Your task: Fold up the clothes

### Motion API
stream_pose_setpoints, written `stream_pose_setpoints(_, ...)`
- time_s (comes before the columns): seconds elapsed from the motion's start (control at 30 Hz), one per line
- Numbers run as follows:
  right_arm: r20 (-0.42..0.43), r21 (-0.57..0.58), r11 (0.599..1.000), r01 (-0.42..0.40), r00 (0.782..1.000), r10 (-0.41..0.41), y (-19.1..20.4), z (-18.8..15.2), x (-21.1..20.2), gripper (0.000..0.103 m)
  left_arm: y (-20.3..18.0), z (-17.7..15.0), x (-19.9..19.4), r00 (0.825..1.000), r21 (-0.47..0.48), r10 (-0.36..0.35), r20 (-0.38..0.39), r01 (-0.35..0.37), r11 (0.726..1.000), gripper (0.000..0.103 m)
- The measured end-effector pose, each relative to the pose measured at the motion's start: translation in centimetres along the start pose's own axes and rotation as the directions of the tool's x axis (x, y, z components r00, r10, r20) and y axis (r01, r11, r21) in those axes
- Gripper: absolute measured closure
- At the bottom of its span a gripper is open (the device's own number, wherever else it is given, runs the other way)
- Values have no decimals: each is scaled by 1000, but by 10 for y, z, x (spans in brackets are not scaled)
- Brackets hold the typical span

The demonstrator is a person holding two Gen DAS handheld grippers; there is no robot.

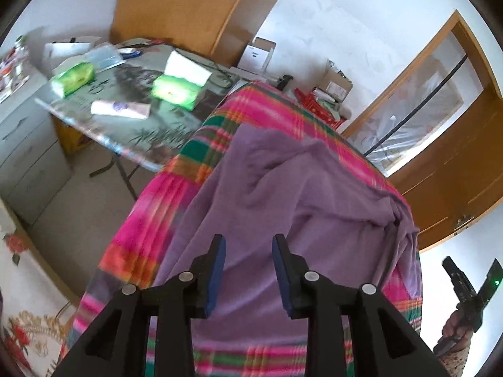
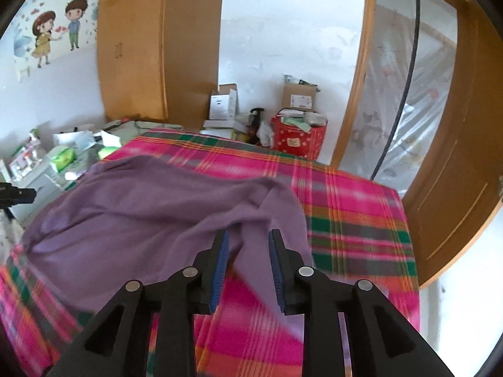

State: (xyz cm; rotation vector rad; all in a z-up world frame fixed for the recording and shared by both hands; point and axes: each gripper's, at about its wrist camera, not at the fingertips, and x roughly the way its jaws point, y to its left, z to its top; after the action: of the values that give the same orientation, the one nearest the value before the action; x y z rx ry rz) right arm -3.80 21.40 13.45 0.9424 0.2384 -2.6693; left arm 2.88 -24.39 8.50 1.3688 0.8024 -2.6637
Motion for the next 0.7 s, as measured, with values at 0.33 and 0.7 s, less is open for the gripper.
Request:
stream_pose_setpoints(0.33, -47, 131, 986, -100, 993, 107, 5, -69, -37, 62, 37, -64, 6, 997, -115, -7, -78, -2, 993, 69)
stream_pose_setpoints(0.7, -75, 184, 976, -117, 988, 132, 39, -71, 45, 58, 70, -84, 7, 997, -289, -61, -38, 47, 956, 67)
